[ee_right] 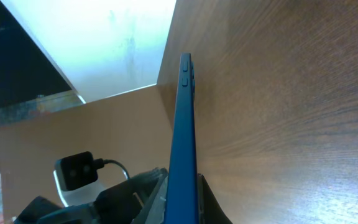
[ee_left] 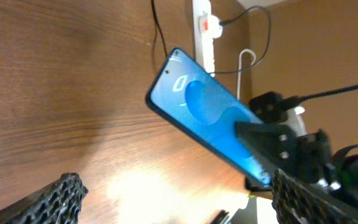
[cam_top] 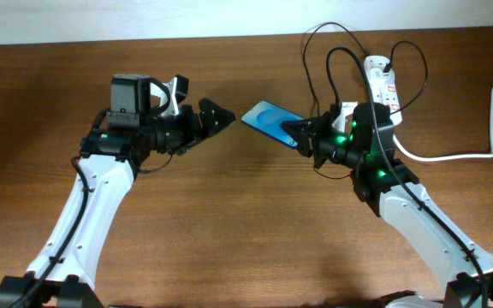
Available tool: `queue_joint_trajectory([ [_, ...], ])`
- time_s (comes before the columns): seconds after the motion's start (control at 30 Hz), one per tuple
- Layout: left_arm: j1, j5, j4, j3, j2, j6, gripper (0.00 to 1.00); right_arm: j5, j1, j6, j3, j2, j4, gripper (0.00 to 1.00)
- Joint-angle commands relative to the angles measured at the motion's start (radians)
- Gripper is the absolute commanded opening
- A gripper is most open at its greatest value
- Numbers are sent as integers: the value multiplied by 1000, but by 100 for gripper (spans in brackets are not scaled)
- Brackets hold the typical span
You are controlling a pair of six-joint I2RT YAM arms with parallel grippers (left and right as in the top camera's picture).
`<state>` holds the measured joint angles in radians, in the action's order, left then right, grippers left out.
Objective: Plug charger to phone and switch on socket
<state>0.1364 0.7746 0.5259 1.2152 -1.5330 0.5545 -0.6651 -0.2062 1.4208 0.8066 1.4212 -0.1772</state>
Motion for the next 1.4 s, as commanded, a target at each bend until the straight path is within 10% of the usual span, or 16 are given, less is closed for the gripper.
queue_joint_trajectory([
  [0.0, -37, -4, -12, -96, 19, -44, 99, -1, -3, -12, 6, -10, -15, 4],
  [0.27, -29, 161, -954, -481, 19, 834, 100, 179, -76, 117, 1, -6, -76, 4],
  [0.4, 7, 132, -1166, -534, 19, 1099, 95, 327, -172, 114, 1, -6, -99, 4],
  [1.13, 46, -13, -1229, -534, 19, 1294, 40, 164, -287, 36, 1, -6, -219, 4],
  [1.37, 61, -60, -1246, -534, 19, 1398, 9, 190, -292, 283, 1, -6, -224, 4],
])
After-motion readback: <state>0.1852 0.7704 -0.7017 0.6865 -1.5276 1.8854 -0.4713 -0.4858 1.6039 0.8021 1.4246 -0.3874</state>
